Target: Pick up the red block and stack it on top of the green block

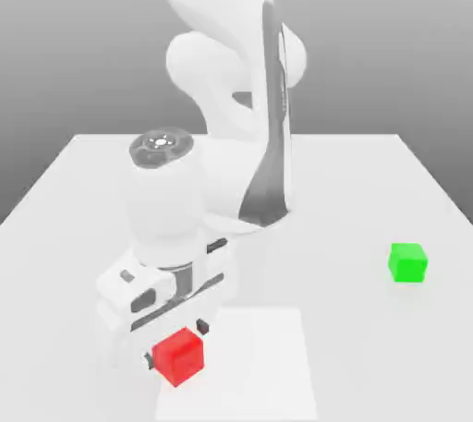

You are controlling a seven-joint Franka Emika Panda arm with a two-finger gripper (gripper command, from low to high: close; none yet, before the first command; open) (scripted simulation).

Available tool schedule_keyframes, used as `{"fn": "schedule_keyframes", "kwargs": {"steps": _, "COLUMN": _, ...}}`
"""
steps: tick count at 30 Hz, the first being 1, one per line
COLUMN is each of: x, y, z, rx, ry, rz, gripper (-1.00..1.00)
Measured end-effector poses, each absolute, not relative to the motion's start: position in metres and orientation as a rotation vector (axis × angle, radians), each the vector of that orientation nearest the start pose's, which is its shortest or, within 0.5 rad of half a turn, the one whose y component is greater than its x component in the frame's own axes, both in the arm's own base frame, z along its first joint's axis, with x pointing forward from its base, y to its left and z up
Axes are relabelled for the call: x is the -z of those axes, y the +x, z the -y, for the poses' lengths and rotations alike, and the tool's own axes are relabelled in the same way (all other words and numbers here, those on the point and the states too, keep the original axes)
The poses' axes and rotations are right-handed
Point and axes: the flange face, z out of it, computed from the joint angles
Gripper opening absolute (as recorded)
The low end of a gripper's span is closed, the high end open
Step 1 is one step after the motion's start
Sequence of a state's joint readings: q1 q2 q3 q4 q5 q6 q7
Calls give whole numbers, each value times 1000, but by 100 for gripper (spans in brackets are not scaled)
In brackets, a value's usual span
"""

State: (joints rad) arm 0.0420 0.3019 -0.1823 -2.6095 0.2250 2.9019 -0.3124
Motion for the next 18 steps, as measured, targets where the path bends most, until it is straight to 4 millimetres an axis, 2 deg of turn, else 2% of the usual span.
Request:
{"fn": "schedule_keyframes", "kwargs": {"steps": 5, "x": -148, "y": 420, "z": 79, "rx": -1, "ry": -3141, "rz": -60, "gripper": -100}}
{"fn": "schedule_keyframes", "kwargs": {"steps": 10, "x": -197, "y": 420, "z": 79, "rx": -1, "ry": -3141, "rz": -59, "gripper": -100}}
{"fn": "schedule_keyframes", "kwargs": {"steps": 11, "x": -205, "y": 420, "z": 72, "rx": -2, "ry": -3138, "rz": -34, "gripper": -100}}
{"fn": "schedule_keyframes", "kwargs": {"steps": 12, "x": -209, "y": 420, "z": 46, "rx": -4, "ry": -3131, "rz": 57, "gripper": -100}}
{"fn": "schedule_keyframes", "kwargs": {"steps": 14, "x": -215, "y": 415, "z": -23, "rx": -8, "ry": -3102, "rz": 311, "gripper": -100}}
{"fn": "schedule_keyframes", "kwargs": {"steps": 16, "x": -221, "y": 398, "z": -89, "rx": -13, "ry": -3056, "rz": 565, "gripper": -100}}
{"fn": "schedule_keyframes", "kwargs": {"steps": 18, "x": -226, "y": 373, "z": -146, "rx": -17, "ry": -2998, "rz": 796, "gripper": -100}}
